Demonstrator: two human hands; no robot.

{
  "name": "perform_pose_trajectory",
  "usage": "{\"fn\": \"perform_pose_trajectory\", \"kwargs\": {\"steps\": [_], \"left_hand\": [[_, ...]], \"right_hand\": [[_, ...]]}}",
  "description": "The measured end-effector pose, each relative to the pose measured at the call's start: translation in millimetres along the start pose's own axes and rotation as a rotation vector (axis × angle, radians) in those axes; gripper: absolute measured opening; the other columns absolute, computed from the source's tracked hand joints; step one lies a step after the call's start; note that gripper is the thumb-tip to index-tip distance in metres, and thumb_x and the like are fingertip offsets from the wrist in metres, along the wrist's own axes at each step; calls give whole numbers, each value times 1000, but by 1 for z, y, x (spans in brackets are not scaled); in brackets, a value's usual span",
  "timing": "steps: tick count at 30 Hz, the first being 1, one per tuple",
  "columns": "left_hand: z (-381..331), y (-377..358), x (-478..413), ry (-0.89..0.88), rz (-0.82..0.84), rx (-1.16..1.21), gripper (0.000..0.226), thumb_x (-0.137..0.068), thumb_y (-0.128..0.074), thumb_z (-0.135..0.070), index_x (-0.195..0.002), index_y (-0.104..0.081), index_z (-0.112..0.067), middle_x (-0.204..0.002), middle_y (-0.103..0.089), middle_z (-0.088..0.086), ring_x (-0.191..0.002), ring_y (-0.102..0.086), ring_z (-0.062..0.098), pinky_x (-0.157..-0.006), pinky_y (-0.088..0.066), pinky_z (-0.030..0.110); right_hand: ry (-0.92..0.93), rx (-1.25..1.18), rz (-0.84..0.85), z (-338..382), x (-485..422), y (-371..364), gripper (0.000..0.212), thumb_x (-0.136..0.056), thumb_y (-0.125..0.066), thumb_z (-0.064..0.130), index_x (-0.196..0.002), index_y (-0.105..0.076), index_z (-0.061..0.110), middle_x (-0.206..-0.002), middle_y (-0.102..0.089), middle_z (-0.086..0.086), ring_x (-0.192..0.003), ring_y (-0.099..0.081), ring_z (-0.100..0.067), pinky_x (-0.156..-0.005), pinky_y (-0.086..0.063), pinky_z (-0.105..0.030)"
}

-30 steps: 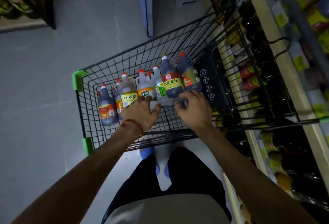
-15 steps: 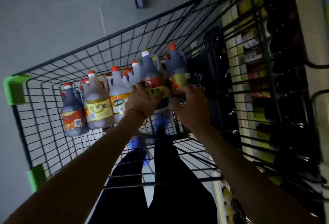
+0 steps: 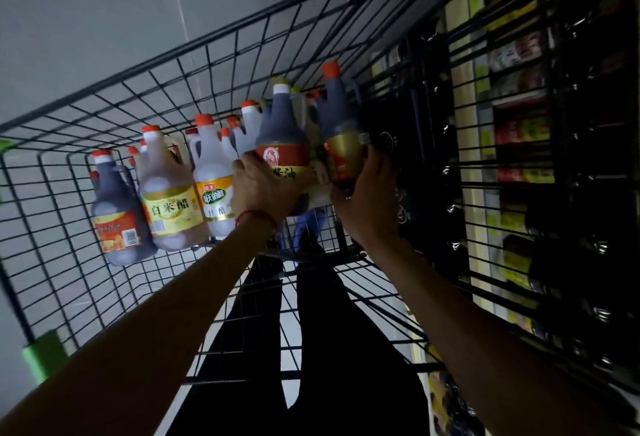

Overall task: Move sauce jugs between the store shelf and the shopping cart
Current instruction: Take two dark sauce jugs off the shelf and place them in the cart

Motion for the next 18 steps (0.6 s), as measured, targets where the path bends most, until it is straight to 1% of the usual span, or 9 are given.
{"fn": "perform_pose_trajectory", "kwargs": {"steps": [2, 5, 7, 9, 11, 13, 15, 18], "left_hand": [[6, 9, 0, -38, -32, -38, 91, -65, -87, -52, -134, -42, -11, -123, -49, 8, -106, -56, 26, -83, -54, 42], [13, 21, 2, -74, -92, -65, 90, -65, -87, -52, -133, -44, -10, -122, -49, 8, -100, -50, 19, -74, -45, 36], [18, 26, 2, -63, -129, -59, 90, -65, -88, -52, -129, -44, -8, -122, -49, 10, -99, -48, 19, -74, -43, 37], [22, 27, 1, -43, -142, -41, 91, -63, -88, -52, -127, -43, -6, -122, -49, 11, -103, -51, 23, -76, -45, 38], [24, 27, -1, -44, -127, -37, 92, -63, -88, -53, -127, -42, -6, -122, -48, 12, -108, -53, 28, -77, -46, 39], [24, 28, -2, -54, -110, -37, 91, -64, -89, -51, -128, -42, -6, -123, -47, 12, -110, -52, 29, -78, -45, 39], [24, 29, -2, -54, -99, -40, 90, -66, -89, -50, -130, -42, -7, -125, -47, 12, -111, -52, 29, -79, -44, 38], [22, 27, -2, -60, -61, 15, 90, -68, -89, -46, -133, -39, -10, -128, -53, 11, -112, -56, 29, -81, -48, 38]], "right_hand": [[-40, 23, 0, 1, -2, -5, 112, -82, -83, 39, -163, -13, 9, -164, -26, -17, -150, -24, -39, -118, -34, -58], [-101, 81, -61, 8, -8, -10, 118, -78, -84, 54, -161, -17, 5, -157, -30, -22, -144, -27, -41, -115, -32, -56], [-149, 116, -98, 10, -13, -12, 119, -75, -82, 62, -160, -21, 5, -152, -34, -23, -140, -31, -43, -113, -34, -56], [-177, 171, -121, 8, -18, -14, 122, -73, -81, 67, -159, -22, 5, -149, -35, -24, -139, -33, -44, -113, -35, -57], [-175, 227, -141, 7, -21, -15, 122, -73, -80, 70, -158, -24, 4, -148, -36, -24, -137, -36, -43, -113, -36, -55], [-179, 237, -162, 7, -21, -16, 118, -73, -81, 68, -156, -27, 3, -146, -37, -22, -135, -37, -41, -113, -36, -52], [-186, 222, -178, 8, -22, -16, 114, -71, -86, 59, -154, -31, 4, -144, -38, -21, -134, -37, -39, -112, -35, -51], [-209, 184, -164, 9, -23, -14, 112, -66, -92, 51, -151, -35, 5, -143, -39, -20, -134, -37, -39, -111, -35, -53]]}}
Point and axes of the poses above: each hand's wrist, its own x-axis away from the middle knuckle, its own y-axis out of the back of the hand, z = x × y, the point moved 6 cm from there along -x, towards the middle knuckle
